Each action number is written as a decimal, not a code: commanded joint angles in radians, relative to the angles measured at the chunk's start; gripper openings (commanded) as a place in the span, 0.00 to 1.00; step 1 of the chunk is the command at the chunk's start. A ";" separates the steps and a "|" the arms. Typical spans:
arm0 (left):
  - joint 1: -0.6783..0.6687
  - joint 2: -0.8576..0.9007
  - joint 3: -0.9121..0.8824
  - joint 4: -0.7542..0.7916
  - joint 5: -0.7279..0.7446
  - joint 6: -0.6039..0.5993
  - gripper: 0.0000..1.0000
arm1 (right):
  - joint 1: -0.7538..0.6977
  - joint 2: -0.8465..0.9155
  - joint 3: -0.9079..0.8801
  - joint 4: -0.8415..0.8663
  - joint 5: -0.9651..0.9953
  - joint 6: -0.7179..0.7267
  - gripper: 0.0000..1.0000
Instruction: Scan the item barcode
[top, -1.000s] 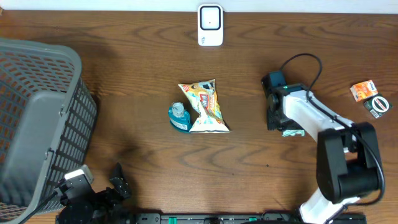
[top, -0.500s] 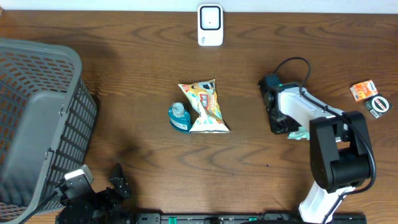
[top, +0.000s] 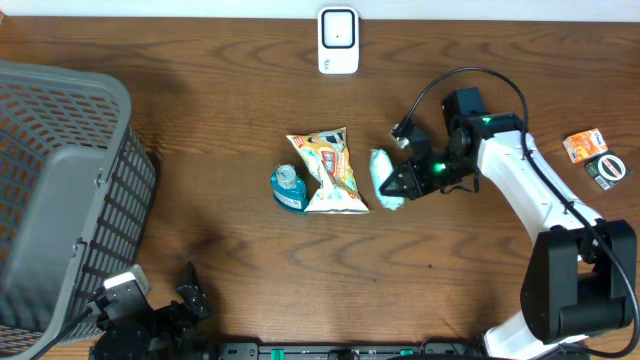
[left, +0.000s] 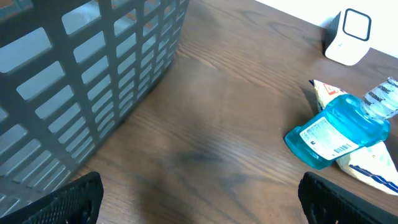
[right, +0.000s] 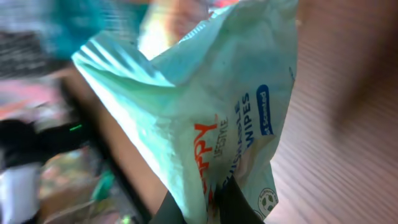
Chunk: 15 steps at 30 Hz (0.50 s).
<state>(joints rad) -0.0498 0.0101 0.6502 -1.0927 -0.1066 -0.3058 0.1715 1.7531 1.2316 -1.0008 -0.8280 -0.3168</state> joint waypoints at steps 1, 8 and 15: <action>-0.004 -0.006 0.006 0.002 0.002 0.016 0.99 | 0.001 -0.008 0.014 -0.040 -0.360 -0.262 0.01; -0.004 -0.006 0.006 0.002 0.002 0.016 0.99 | 0.008 -0.008 0.014 -0.134 -0.719 -0.437 0.01; -0.004 -0.006 0.006 0.002 0.002 0.016 0.99 | 0.016 -0.010 0.016 -0.175 -0.734 -0.235 0.01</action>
<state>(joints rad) -0.0498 0.0101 0.6502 -1.0927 -0.1062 -0.3058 0.1764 1.7531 1.2316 -1.1645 -1.4693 -0.6258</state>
